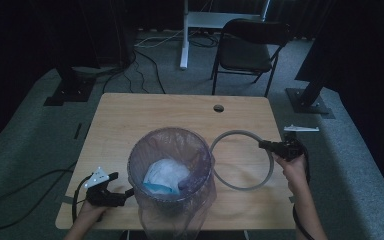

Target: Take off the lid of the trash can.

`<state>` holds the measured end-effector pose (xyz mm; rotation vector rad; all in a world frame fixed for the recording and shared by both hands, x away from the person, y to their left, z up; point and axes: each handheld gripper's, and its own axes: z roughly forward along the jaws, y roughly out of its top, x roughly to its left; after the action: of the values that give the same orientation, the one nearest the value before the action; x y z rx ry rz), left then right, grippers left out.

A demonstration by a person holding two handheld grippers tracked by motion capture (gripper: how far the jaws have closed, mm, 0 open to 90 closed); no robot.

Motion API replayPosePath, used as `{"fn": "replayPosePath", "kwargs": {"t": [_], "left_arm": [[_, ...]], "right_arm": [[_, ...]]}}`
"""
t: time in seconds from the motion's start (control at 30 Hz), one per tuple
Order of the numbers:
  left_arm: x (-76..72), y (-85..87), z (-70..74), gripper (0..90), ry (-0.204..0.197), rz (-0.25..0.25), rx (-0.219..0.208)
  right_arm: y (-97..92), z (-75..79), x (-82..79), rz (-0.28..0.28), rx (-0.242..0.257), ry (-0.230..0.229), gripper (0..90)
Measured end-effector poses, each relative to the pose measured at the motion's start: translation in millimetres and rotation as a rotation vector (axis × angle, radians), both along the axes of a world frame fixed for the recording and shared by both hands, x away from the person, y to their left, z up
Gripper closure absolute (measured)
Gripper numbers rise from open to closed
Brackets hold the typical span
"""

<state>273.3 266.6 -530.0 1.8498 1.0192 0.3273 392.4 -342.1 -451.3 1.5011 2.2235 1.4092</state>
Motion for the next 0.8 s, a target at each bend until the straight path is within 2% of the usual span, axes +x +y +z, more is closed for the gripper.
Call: {"fn": "replayPosePath", "kwargs": {"t": [0.37,0.6,0.8], "left_arm": [[-1.0,0.3,-0.1,0.3,0.005,0.000,0.000],[-1.6,0.6,-0.3,0.3,0.005,0.004,0.001],[-1.9,1.0,-0.5,0.3,0.007,0.005,0.000]], "right_arm": [[0.2,-31.2,7.7,-0.004,-0.041,0.066,83.1],[-1.9,-44.1,8.1,-0.009,-0.044,0.076,83.1],[-3.7,-55.3,9.5,-0.015,-0.079,0.092,83.1]]}}
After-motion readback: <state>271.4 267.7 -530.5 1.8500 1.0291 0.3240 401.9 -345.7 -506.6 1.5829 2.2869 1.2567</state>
